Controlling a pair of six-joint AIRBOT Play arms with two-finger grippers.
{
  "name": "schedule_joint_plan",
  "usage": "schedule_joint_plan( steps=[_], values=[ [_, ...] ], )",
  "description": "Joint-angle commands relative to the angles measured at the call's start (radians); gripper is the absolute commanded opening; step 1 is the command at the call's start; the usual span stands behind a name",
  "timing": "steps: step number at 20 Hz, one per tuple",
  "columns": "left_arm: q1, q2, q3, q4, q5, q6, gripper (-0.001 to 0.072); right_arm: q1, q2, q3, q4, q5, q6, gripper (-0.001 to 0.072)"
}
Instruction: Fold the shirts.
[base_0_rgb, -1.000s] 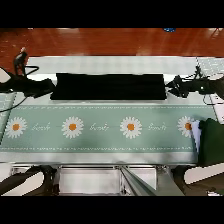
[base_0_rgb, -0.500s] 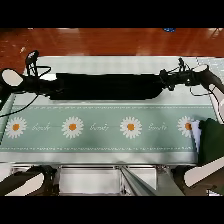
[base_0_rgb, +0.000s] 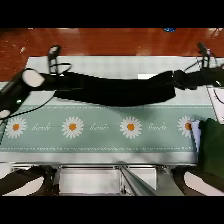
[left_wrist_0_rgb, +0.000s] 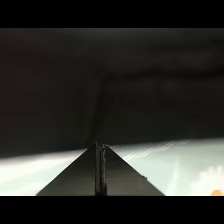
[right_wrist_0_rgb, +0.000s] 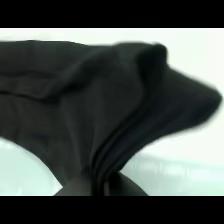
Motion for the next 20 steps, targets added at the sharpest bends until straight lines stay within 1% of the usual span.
schedule_joint_plan(
  steps=[1, 5, 6, 9, 11, 13, 15, 16, 18, 19, 20],
  values=[
    [-0.19, -0.158, 0.138, -0.025, 0.01, -0.021, 0.0023, 0.002, 0.306, -0.193, -0.018, 0.032, 0.045, 0.0023],
    [-0.376, -0.441, 0.434, -0.025, -0.215, -0.029, 0.0022, 0.002, 0.541, -0.257, -0.018, 0.109, 0.121, 0.0023],
    [-0.414, -0.497, 0.493, -0.025, -0.26, -0.053, 0.0022, 0.002, 0.579, -0.257, -0.012, 0.116, 0.134, 0.0023],
    [-0.51, -0.628, 0.613, -0.03, -0.342, -0.135, 0.0022, 0.002, 0.645, -0.257, 0.014, 0.135, 0.145, 0.0023],
    [-0.565, -0.684, 0.657, -0.079, -0.378, -0.134, 0.0022, 0.002, 0.649, -0.257, 0.037, 0.145, 0.143, 0.0023],
    [-0.593, -0.698, 0.667, -0.119, -0.384, -0.133, 0.0023, 0.002, 0.649, -0.257, 0.038, 0.135, 0.138, 0.0023],
    [-0.573, -0.693, 0.674, -0.118, -0.413, -0.128, 0.0023, 0.002, 0.646, -0.257, 0.038, 0.13, 0.137, 0.0023],
    [-0.54, -0.687, 0.681, -0.118, -0.447, -0.112, 0.0023, 0.002, 0.646, -0.257, 0.038, 0.125, 0.137, 0.0023],
    [-0.446, -0.651, 0.681, -0.093, -0.5, -0.106, 0.0023, 0.002, 0.639, -0.257, 0.047, 0.115, 0.137, 0.0023],
    [-0.392, -0.624, 0.68, -0.069, -0.527, -0.106, 0.0023, 0.002, 0.623, -0.256, 0.079, 0.112, 0.113, 0.0023],
    [-0.328, -0.585, 0.68, -0.032, -0.562, -0.107, 0.0023, 0.002, 0.596, -0.256, 0.145, 0.109, 0.069, 0.0023]
  ],
)
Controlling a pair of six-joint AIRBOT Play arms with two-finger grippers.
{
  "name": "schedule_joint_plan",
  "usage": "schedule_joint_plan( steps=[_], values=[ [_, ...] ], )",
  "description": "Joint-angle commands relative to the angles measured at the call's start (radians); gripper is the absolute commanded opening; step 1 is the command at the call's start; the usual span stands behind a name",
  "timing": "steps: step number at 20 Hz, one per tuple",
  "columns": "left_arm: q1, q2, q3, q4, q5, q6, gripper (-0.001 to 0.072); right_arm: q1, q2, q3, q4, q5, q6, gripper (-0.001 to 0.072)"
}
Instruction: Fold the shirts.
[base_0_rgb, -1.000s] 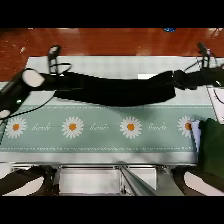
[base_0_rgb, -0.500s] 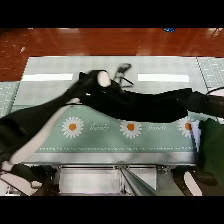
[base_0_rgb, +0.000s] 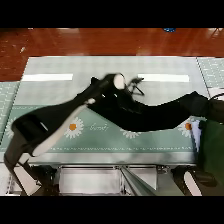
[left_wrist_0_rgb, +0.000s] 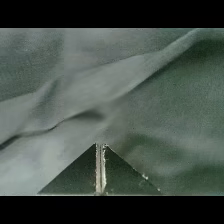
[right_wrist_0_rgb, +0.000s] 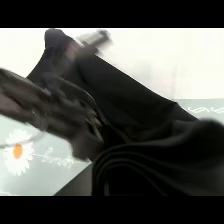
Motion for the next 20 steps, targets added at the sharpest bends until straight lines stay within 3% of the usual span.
schedule_joint_plan(
  steps=[1, 3, 6, 10, 15, 19, 20],
  values=[
    [0.175, 0.096, 0.008, 0.096, -0.126, 0.006, 0.0023, 0.002, -0.068, 0.002, 0.172, -0.019, -0.105, 0.0023],
    [0.308, 0.214, 0.001, 0.17, -0.142, 0.006, 0.0023, 0.026, -0.18, 0.024, 0.322, -0.075, -0.194, 0.0023],
    [0.497, 0.427, -0.076, 0.184, -0.103, 0.007, 0.0023, 0.214, -0.413, 0.159, 0.321, -0.19, -0.219, 0.0023],
    [0.681, 0.759, -0.363, 0.186, -0.01, 0.037, 0.0024, 0.46, -0.823, 0.477, 0.322, -0.257, -0.22, 0.0023],
    [0.74, 1.076, -0.763, 0.179, 0.105, 0.04, 0.0024, 0.588, -1.218, 0.808, 0.32, -0.275, -0.171, 0.0023],
    [0.74, 1.114, -0.912, 0.101, 0.112, 0.058, 0.0023, 0.612, -1.402, 0.915, 0.402, -0.318, -0.146, 0.0027],
    [0.739, 1.106, -0.929, 0.075, 0.121, 0.078, 0.0024, 0.619, -1.43, 0.927, 0.445, -0.318, -0.146, 0.0117]
  ],
)
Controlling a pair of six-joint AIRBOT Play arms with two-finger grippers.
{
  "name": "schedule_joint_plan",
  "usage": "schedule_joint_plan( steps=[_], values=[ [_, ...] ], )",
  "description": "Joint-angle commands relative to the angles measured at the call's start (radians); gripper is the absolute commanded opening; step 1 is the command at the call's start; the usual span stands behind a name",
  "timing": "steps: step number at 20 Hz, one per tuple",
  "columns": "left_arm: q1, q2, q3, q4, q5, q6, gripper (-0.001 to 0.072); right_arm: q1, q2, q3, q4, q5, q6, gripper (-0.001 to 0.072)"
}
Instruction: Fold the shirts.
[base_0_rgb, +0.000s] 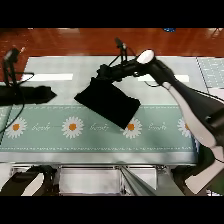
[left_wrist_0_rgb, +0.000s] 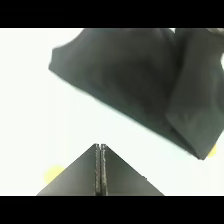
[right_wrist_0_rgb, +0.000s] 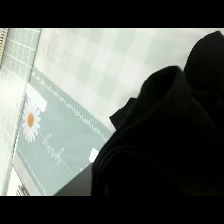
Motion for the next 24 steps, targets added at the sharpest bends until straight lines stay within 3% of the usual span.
schedule_joint_plan(
  steps=[1, 2, 6, 8, 10, 13, 15, 17, 19, 20, 22, 24],
  values=[
    [0.008, 0.026, -0.112, -0.089, 0.046, 0.041, 0.0023, 0.031, -0.141, 0.08, 0.109, -0.024, 0.013, 0.0313],
    [0.008, 0.017, -0.119, -0.107, 0.058, 0.042, 0.0024, 0.035, -0.148, 0.08, 0.127, -0.016, 0.012, 0.0416],
    [0.016, -0.013, -0.12, -0.114, 0.145, 0.041, 0.0024, -0.027, -0.08, 0.08, 0.133, 0.161, 0.05, 0.0409],
    [0.029, -0.014, -0.12, -0.114, 0.167, 0.037, 0.0023, -0.111, 0.027, 0.08, 0.06, 0.284, 0.076, 0.0409],
    [0.033, -0.014, -0.12, -0.114, 0.15, 0.038, 0.0023, -0.188, 0.197, 0.073, -0.245, 0.368, 0.162, 0.0409],
    [0.03, -0.014, -0.121, -0.114, 0.118, 0.038, 0.0023, -0.222, 0.529, -0.114, -0.935, 0.387, 0.343, 0.041],
    [0.023, -0.013, -0.121, -0.114, 0.117, 0.038, 0.0023, -0.223, 0.754, -0.402, -1.097, 0.246, 0.486, 0.0412],
    [0.015, -0.014, -0.121, -0.125, 0.114, 0.038, 0.0024, -0.222, 0.941, -0.734, -1.052, 0.052, 0.663, 0.0417],
    [0.001, -0.014, -0.121, -0.13, 0.114, 0.038, 0.0023, -0.222, 1.033, -1.0, -0.875, -0.134, 0.764, 0.0417],
    [-0.009, -0.014, -0.121, -0.13, 0.114, 0.038, 0.0023, -0.222, 1.037, -1.088, -0.742, -0.216, 0.756, 0.0417],
    [-0.027, -0.014, -0.121, -0.133, 0.117, 0.038, 0.0023, -0.193, 0.995, -1.197, -0.491, -0.362, 0.645, 0.0417],
    [-0.041, -0.014, -0.121, -0.133, 0.117, 0.038, 0.0023, -0.146, 0.894, -1.199, -0.358, -0.414, 0.547, 0.0417]
  ],
)
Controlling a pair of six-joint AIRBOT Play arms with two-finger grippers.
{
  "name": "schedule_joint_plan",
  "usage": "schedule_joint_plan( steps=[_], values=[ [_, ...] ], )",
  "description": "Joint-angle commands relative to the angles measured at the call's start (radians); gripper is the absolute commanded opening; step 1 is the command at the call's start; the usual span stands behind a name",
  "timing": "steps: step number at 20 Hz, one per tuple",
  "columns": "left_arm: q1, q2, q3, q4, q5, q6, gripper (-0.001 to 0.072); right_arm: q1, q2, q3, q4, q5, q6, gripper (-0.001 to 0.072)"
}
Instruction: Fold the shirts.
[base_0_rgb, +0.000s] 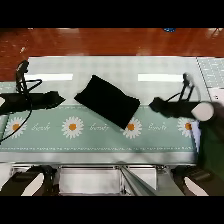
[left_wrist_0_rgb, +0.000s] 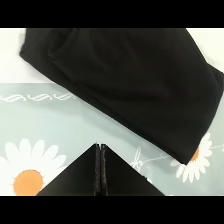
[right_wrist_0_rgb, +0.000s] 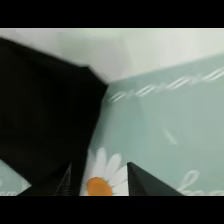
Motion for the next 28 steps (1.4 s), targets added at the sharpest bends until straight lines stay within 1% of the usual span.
schedule_joint_plan(
  steps=[1, 2, 6, 7, 10, 11, 12, 13, 14, 15, 17, 18, 21, 24, 26, 28],
  values=[
    [-0.021, 0.0, 0.0, -0.004, 0.001, 0.0, 0.0024, 0.058, -0.101, -0.116, 0.308, -0.212, -0.119, 0.0417],
    [-0.021, 0.0, 0.0, -0.005, 0.0, 0.0, 0.0024, 0.066, -0.157, -0.103, 0.363, -0.224, -0.158, 0.0417],
    [-0.021, 0.0, 0.0, -0.005, 0.0, 0.0, 0.0024, 0.077, -0.347, -0.004, 0.576, -0.18, -0.366, 0.0417],
    [-0.021, 0.0, 0.0, -0.005, 0.002, 0.0, 0.0024, 0.088, -0.392, 0.026, 0.609, -0.161, -0.388, 0.0417],
    [-0.021, -0.001, 0.0, -0.007, 0.019, 0.0, 0.0023, 0.131, -0.528, 0.116, 0.617, -0.105, -0.392, 0.0412],
    [-0.021, -0.001, 0.0, -0.007, 0.024, -0.001, 0.0024, 0.142, -0.565, 0.151, 0.617, -0.089, -0.394, 0.0395],
    [-0.021, -0.001, 0.0, -0.007, 0.025, 0.0, 0.0024, 0.152, -0.592, 0.194, 0.617, -0.076, -0.411, 0.0255],
    [-0.021, 0.0, 0.0, -0.007, 0.024, 0.0, 0.0024, 0.158, -0.603, 0.242, 0.618, -0.06, -0.454, 0.0035],
    [-0.021, 0.0, 0.0, -0.007, 0.024, 0.0, 0.0024, 0.161, -0.602, 0.296, 0.616, -0.043, -0.495, 0.0023],
    [-0.021, -0.001, 0.0, -0.007, 0.024, 0.0, 0.0024, 0.157, -0.603, 0.36, 0.598, -0.018, -0.505, 0.0023],
    [-0.021, -0.003, 0.0, -0.007, 0.027, 0.0, 0.0024, 0.142, -0.603, 0.526, 0.521, 0.032, -0.489, 0.0023],
    [-0.021, -0.007, 0.0, -0.007, 0.027, 0.0, 0.0024, 0.13, -0.603, 0.615, 0.473, 0.069, -0.459, 0.0023],
    [-0.021, -0.031, 0.0, 0.0, 0.03, 0.002, 0.0024, 0.071, -0.602, 0.916, 0.292, 0.238, -0.377, 0.0023],
    [-0.021, -0.06, 0.0, 0.044, 0.034, 0.011, 0.0024, -0.006, -0.602, 1.184, 0.13, 0.439, -0.298, 0.0022],
    [-0.021, -0.071, 0.0, 0.045, 0.038, 0.011, 0.0024, -0.072, -0.578, 1.281, 0.098, 0.542, -0.273, 0.0022],
    [-0.021, -0.068, 0.001, 0.045, 0.054, 0.018, 0.0023, -0.162, -0.517, 1.305, 0.083, 0.63, -0.232, 0.0022]
  ],
)
